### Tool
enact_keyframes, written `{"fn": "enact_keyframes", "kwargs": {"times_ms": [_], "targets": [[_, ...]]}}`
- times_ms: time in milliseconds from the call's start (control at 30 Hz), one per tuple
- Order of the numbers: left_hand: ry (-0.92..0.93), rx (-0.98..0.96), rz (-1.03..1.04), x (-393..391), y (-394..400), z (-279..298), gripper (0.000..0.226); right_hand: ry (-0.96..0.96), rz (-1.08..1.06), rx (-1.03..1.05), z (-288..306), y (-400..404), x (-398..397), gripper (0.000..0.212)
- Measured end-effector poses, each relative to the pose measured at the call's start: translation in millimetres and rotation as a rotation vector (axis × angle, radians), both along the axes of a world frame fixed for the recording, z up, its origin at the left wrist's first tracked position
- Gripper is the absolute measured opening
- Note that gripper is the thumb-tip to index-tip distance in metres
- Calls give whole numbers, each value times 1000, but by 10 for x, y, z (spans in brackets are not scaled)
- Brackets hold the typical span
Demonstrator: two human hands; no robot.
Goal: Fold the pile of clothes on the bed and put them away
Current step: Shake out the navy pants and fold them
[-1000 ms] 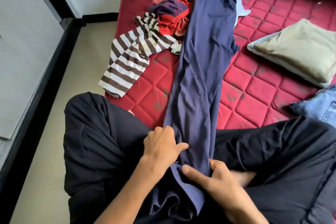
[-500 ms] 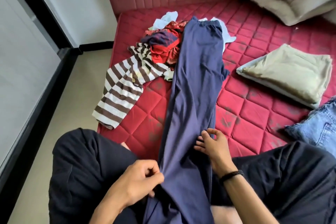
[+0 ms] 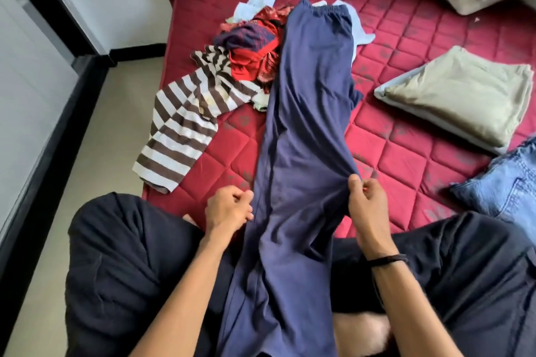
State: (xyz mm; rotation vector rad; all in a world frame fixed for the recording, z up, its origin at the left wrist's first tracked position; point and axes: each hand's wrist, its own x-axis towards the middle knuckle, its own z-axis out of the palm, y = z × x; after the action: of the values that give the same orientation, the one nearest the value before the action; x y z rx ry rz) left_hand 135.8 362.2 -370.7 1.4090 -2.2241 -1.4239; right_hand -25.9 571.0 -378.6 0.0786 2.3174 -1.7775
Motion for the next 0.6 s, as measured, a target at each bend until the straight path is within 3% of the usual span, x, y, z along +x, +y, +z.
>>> {"fn": "enact_keyframes", "kwargs": {"times_ms": [67,133,167,233,300,400,500,600], "targets": [[59,121,81,13,1,44,33,-162,24,-102,46,31,72,32],[26,231,39,-28,123,144,52,-327,137,-121,45,-16,157,27],[-42,207,-29,-45,215,199,64,-340,187,-78,42,-37,201,31],[-243,-23,-225,-13,377,235,80,-296,237,-16,-19,-47,243,38],[-288,-187,-377,25,453,260,64,-283,281,3,-46,-19,291,37],[-154,-179,-327,100,306,332,33,-259,258,-33,-9,18,319,23],[-154,-158,-217,218,128,262,36,-213,228,-34,48,27,321,13],[-216,106,-195,309,270,229,49,-177,287,139,63,10,411,12]]}}
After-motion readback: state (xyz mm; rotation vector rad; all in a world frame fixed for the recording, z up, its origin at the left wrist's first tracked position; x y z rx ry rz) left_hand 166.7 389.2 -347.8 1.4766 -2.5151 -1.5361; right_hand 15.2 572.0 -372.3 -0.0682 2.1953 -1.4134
